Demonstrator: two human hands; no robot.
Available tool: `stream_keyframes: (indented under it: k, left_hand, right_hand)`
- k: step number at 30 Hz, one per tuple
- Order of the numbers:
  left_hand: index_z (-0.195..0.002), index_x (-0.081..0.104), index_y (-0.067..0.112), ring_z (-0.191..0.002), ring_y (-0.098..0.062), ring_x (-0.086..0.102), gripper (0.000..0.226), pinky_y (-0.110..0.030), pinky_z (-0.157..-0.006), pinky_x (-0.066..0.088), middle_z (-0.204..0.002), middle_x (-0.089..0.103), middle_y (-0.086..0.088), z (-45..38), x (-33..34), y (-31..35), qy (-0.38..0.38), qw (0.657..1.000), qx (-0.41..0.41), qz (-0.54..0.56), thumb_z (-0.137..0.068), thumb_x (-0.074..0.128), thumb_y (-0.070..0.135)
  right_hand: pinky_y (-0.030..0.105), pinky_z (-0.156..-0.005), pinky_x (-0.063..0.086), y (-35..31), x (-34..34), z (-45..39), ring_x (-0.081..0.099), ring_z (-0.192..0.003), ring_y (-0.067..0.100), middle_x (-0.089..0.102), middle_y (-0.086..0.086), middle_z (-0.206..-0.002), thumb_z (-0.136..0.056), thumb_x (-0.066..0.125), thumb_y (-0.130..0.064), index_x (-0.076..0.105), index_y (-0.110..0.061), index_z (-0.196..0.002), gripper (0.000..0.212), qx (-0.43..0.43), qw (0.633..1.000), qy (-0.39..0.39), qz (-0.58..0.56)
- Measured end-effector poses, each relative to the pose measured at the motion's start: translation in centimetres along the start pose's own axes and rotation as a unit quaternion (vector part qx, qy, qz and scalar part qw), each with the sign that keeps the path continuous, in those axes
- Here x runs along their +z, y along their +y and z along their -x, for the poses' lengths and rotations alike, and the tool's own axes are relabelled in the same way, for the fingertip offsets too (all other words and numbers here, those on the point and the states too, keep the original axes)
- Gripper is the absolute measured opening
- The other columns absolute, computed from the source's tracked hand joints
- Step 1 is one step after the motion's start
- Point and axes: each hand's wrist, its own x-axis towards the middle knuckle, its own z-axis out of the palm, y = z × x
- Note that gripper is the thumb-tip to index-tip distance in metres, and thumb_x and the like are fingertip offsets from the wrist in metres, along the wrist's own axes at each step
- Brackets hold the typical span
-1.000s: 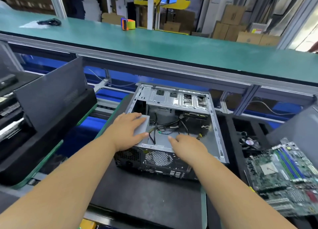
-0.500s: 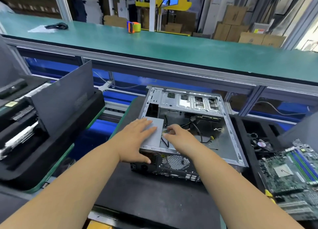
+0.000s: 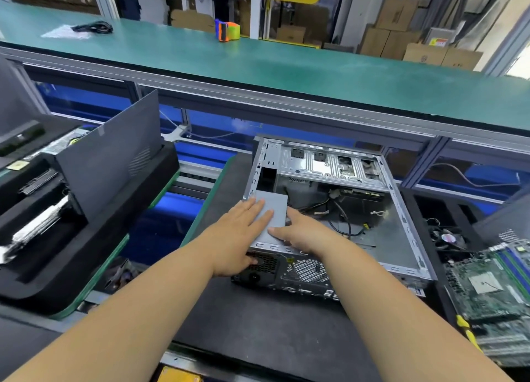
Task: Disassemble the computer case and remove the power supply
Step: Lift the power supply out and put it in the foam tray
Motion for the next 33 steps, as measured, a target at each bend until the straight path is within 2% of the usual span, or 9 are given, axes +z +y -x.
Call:
stream_keyframes:
  k: [5, 11, 17, 20, 24, 26, 29, 31, 33]
  left_hand:
    - [-0.154, -0.01, 0.019, -0.147, -0.02, -0.019, 0.097, -0.028, -0.116, -0.014, -0.161, -0.016, -0.004, 0.0, 0.3, 0.1, 0.018, 1.0, -0.008, 0.003, -0.085, 0.059, 0.023]
    - [-0.155, -0.007, 0.019, -0.148, -0.02, -0.016, 0.097, -0.037, -0.122, 0.002, -0.162, -0.013, -0.002, -0.2, 0.6, 0.4, 0.016, 0.999, -0.028, 0.009, -0.084, 0.06, 0.02]
    - [-0.155, -0.001, 0.018, -0.149, -0.02, -0.01, 0.094, -0.036, -0.122, 0.004, -0.163, -0.005, -0.002, -0.3, 1.1, 0.8, 0.05, 0.998, -0.046, 0.013, -0.084, 0.06, 0.014]
    - [-0.155, 0.0, 0.02, -0.149, -0.018, -0.01, 0.095, -0.035, -0.122, 0.005, -0.163, -0.005, 0.0, -0.3, 1.2, 0.7, 0.055, 0.997, -0.046, 0.03, -0.084, 0.063, 0.017]
    - [-0.155, -0.005, 0.022, -0.146, -0.01, -0.019, 0.109, -0.031, -0.121, -0.004, -0.159, -0.015, 0.009, 0.2, -0.2, -0.2, -0.001, 0.995, -0.008, 0.099, -0.08, 0.064, 0.06]
    - [-0.155, 0.0, 0.025, -0.145, -0.002, -0.018, 0.105, -0.029, -0.12, -0.003, -0.16, -0.012, 0.014, 0.4, -1.2, -0.5, -0.027, 0.982, -0.014, 0.185, -0.079, 0.057, 0.07]
    - [-0.154, 0.013, 0.033, -0.145, 0.003, -0.005, 0.082, -0.026, -0.12, 0.003, -0.161, 0.002, 0.018, 0.0, -2.2, -0.8, 0.01, 0.96, -0.056, 0.274, -0.088, 0.052, 0.061]
    - [-0.154, 0.016, 0.033, -0.145, 0.001, -0.003, 0.078, -0.019, -0.115, -0.001, -0.161, 0.004, 0.016, -0.6, -2.6, -0.8, 0.028, 0.964, -0.072, 0.253, -0.09, 0.056, 0.054]
    - [-0.154, 0.018, 0.033, -0.146, -0.001, -0.004, 0.081, -0.018, -0.112, -0.002, -0.161, 0.003, 0.015, -1.2, -2.7, -1.0, 0.018, 0.971, -0.074, 0.227, -0.088, 0.061, 0.051]
  right_hand:
    - [0.024, -0.058, 0.044, -0.3, -0.1, -0.4, 0.062, -0.08, 0.013, 0.063, -0.003, -0.118, -0.095, 0.06, -0.041, 0.032, -0.033, -0.149, 0.061, 0.004, 1.0, -0.001, -0.004]
    - [0.038, -0.083, 0.055, 0.2, -0.1, -1.1, 0.066, -0.092, 0.018, 0.067, -0.002, -0.109, -0.094, 0.063, -0.032, 0.042, -0.032, -0.143, 0.053, -0.005, 0.997, -0.005, -0.072]
    - [0.039, -0.089, 0.054, 0.3, -0.4, -1.8, 0.065, -0.091, 0.021, 0.068, 0.005, -0.114, -0.094, 0.065, -0.032, 0.046, -0.032, -0.14, 0.05, -0.009, 0.995, -0.006, -0.099]
    - [0.036, -0.086, 0.053, 0.4, -0.4, -1.8, 0.066, -0.09, 0.02, 0.067, 0.003, -0.114, -0.094, 0.064, -0.033, 0.047, -0.031, -0.14, 0.049, -0.01, 0.995, -0.007, -0.102]
    - [0.031, -0.079, 0.05, 0.7, -0.3, -1.6, 0.065, -0.094, 0.017, 0.066, -0.004, -0.114, -0.094, 0.064, -0.037, 0.043, -0.036, -0.141, 0.052, -0.014, 0.993, 0.002, -0.115]
    - [0.03, -0.075, 0.05, 0.9, -0.3, -1.7, 0.064, -0.1, 0.02, 0.065, -0.005, -0.119, -0.093, 0.064, -0.041, 0.04, -0.038, -0.142, 0.055, -0.006, 0.992, 0.002, -0.123]
    - [0.033, -0.079, 0.054, 1.0, -0.3, -1.9, 0.064, -0.098, 0.022, 0.061, 0.0, -0.128, -0.097, 0.056, -0.043, 0.04, -0.032, -0.14, 0.047, 0.035, 0.986, -0.028, -0.162]
    - [0.027, -0.067, 0.054, 1.1, -0.3, -2.1, 0.066, -0.087, 0.019, 0.063, -0.001, -0.122, -0.097, 0.055, -0.041, 0.041, -0.031, -0.138, 0.044, 0.05, 0.98, -0.043, -0.186]
    - [0.026, -0.064, 0.051, 1.3, -0.1, -2.4, 0.066, -0.098, 0.017, 0.062, -0.002, -0.125, -0.096, 0.058, -0.037, 0.038, -0.032, -0.144, 0.052, 0.048, 0.98, -0.05, -0.188]
